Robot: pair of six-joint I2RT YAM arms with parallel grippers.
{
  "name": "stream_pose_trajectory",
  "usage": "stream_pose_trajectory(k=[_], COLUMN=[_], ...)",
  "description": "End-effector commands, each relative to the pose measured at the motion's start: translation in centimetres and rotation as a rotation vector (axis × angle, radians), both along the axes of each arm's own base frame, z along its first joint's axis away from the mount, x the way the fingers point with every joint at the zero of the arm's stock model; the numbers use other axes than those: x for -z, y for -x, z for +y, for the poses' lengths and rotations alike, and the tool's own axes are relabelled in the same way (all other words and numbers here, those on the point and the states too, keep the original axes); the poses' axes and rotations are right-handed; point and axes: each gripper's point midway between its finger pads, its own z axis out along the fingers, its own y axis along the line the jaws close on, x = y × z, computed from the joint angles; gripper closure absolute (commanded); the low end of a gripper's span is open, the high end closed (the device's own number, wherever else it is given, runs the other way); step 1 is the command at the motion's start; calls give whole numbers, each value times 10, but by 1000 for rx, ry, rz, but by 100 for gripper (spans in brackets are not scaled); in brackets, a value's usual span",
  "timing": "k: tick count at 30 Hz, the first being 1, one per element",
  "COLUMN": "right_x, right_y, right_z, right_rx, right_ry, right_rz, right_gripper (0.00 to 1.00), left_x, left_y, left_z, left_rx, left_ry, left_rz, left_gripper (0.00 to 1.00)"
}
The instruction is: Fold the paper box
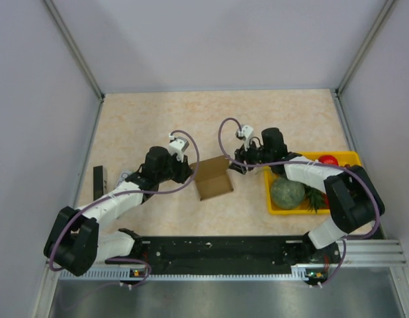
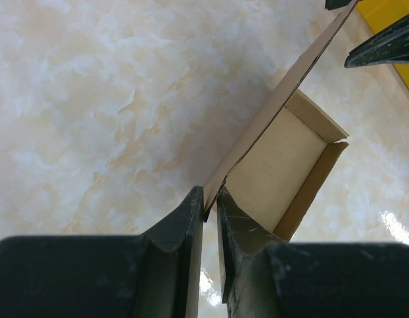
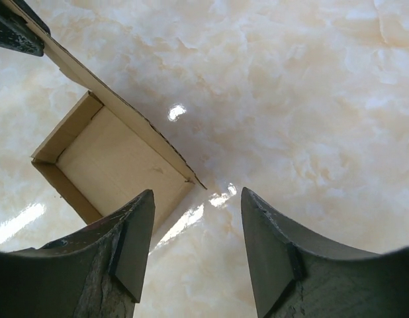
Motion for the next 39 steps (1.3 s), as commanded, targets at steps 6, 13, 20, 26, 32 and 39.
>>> stream_pose_trajectory(k=[6, 13, 20, 26, 32, 39], right_x=[-19, -24, -34, -32, -33, -32], right_y=[-4, -11, -17, -12, -5, 11], right_z=[18, 28, 32, 35, 38, 38], right_rx=[-142, -174, -180, -214, -231, -177], right_ry=[-111, -144, -157, -165, -168, -174], right_rz=[16, 18, 1, 12, 23, -12], right_gripper=[44, 44, 46, 58, 77, 94], left_x=[-16, -17, -16, -16, -17, -27], left_y=[-6, -6, -8, -8, -10, -13], left_z=[-7, -7, -7, -7, -5, -4], left_rx=[20, 23, 19, 17, -1, -45], left_ry=[18, 17, 13, 10, 6, 15], left_rz=[-33, -34, -27, -25, -29, -58], left_gripper=[83, 83, 83, 84, 86, 94])
